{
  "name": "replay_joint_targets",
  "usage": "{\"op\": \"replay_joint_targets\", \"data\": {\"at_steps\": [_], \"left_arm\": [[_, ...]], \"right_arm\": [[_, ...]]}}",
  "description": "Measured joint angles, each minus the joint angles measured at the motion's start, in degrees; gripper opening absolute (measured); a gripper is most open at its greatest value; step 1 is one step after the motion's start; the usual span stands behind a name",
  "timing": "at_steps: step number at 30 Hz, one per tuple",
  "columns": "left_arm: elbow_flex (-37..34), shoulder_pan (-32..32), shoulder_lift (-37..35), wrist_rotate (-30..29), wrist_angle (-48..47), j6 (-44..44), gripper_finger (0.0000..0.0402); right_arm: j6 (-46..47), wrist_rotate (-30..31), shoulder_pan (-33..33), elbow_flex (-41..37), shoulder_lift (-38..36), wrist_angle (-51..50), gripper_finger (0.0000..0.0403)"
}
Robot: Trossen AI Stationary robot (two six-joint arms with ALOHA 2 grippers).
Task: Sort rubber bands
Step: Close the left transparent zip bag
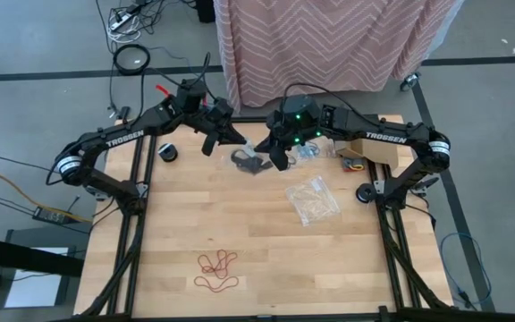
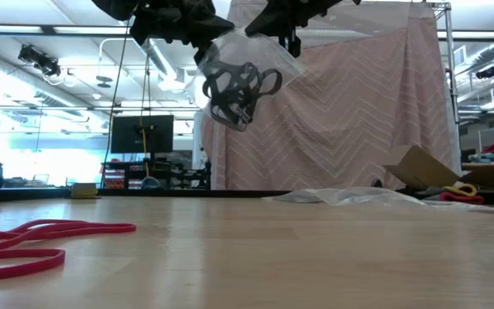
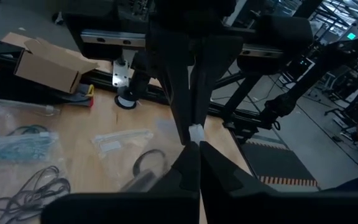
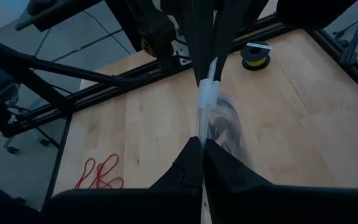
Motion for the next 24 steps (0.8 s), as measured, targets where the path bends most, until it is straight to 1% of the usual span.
{"op": "replay_joint_targets", "data": {"at_steps": [4, 7, 10, 14, 17, 20, 24], "left_arm": [[0.0, 0.0, 0.0, -0.3, 0.0, 0.0, 0.0003], [0.0, 0.0, 0.0, -0.3, -0.1, 0.1, 0.0002], [0.0, 0.0, 0.0, -0.4, -0.9, 1.1, 0.0001], [0.0, 0.0, 0.0, -1.4, -2.7, 2.7, 0.0001], [0.0, -0.2, 0.0, -2.1, -3.1, 3.1, 0.0001], [-0.1, -0.3, 0.0, -2.1, -2.9, 3.1, 0.0001], [-0.1, -0.5, 0.0, -2.2, -2.7, 3.1, 0.0000]], "right_arm": [[-0.1, 0.0, 0.0, 0.0, 0.0, 0.6, 0.0000], [-0.9, -1.9, 0.0, 0.0, 0.0, 2.8, 0.0011], [-1.0, -3.2, 0.0, 0.0, 0.0, 4.4, 0.0038], [1.0, -2.8, -0.8, 0.0, 0.0, 5.4, 0.0084], [2.6, -2.6, -1.7, 0.0, 0.0, 6.4, 0.0106], [3.1, -2.9, -2.4, 0.0, 0.0, 6.4, 0.0114], [3.1, -3.4, -2.5, 0.0, 0.0, 6.3, 0.0112]]}}
